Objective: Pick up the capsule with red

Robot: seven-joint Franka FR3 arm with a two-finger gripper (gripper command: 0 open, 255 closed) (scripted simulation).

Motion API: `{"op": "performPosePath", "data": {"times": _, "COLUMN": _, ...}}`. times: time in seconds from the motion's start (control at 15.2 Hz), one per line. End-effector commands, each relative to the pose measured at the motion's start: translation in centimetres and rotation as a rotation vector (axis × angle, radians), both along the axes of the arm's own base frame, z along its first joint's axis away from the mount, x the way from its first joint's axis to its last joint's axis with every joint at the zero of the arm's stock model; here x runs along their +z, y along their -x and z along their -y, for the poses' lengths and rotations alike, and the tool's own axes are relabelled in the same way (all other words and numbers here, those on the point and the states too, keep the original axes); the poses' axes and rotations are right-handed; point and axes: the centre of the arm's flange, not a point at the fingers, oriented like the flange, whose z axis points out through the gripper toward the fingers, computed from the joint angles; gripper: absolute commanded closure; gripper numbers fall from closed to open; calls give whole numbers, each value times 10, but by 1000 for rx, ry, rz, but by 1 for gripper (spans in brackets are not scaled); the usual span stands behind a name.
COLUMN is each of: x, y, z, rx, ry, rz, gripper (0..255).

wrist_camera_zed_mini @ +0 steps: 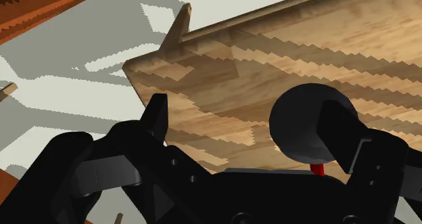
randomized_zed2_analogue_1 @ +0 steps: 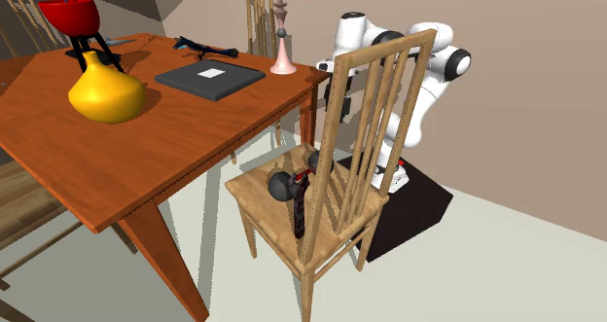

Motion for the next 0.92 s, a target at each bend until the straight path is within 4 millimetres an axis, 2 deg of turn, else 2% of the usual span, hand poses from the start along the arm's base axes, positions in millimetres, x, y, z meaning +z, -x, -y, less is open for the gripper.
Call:
{"op": "performPosePath", "data": {"times": 0.0, "x": 0, "y": 0, "z": 0, "rx": 0, "ry": 0, "rz": 0, "gripper": 0}}
{"op": "performPosePath", "data": {"times": 0.4, "x": -26, "y": -73, "z": -29, "rx": 118, "ry": 9, "rz": -33, "gripper": 0}}
{"op": "performPosePath", "data": {"times": 0.86, "x": -60, "y": -153, "z": -74, "rx": 256, "ry": 20, "rz": -71, "gripper": 0}}
